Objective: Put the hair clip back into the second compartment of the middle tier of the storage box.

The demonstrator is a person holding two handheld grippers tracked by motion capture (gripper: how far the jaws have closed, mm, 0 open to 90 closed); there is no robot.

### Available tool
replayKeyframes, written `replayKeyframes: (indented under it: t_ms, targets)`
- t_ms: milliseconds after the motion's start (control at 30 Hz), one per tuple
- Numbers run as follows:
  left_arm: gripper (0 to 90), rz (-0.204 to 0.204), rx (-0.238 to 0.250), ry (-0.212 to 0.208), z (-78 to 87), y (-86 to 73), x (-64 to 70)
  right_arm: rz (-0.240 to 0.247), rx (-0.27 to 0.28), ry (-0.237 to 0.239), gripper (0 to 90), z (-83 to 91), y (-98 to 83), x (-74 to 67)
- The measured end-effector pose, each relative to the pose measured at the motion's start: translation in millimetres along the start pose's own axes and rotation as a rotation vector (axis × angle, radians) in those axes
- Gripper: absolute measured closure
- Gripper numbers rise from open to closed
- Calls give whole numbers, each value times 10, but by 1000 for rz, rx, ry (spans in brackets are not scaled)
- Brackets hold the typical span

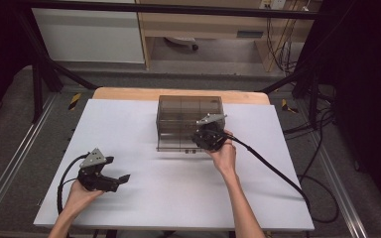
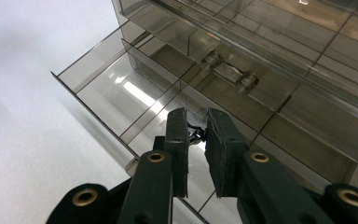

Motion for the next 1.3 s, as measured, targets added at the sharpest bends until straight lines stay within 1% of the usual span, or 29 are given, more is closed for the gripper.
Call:
replayKeyframes:
  t_ms: [433,600,667,767,867,1133,1300]
  targets:
    - [33,-1,-1,-1,-1,-2,2,10,-15,-9,793,-72,-71,0]
    - [33,-2,-1,-1,0,-2,2,4,-29,-16,792,-103,-108,0]
    - [33,-1,-1,-2,-1,-1,4,9,-31,-18,792,-119,-118,12]
    - [33,-2,-1,-2,-1,-1,3,1,-40,-22,791,-134,-136,13]
    - [34,-2,-1,-2,0,-2,2,10,-46,-24,791,-153,-155,23]
    - [34,-2,-1,-2,-1,-2,3,9,-66,-28,788,-167,-187,27]
    - [33,-1,-1,-2,0,-3,3,7,-63,-31,784,-166,-184,28]
Point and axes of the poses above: each handheld gripper's, and its own axes: z roughly backward along the jaws, y roughly out of its top, x roughly to its right, the point moved 10 cm from there along -z, roughly forward along the jaws, and after that the axes turned 10 degrees about x, right-handed, at the moved point
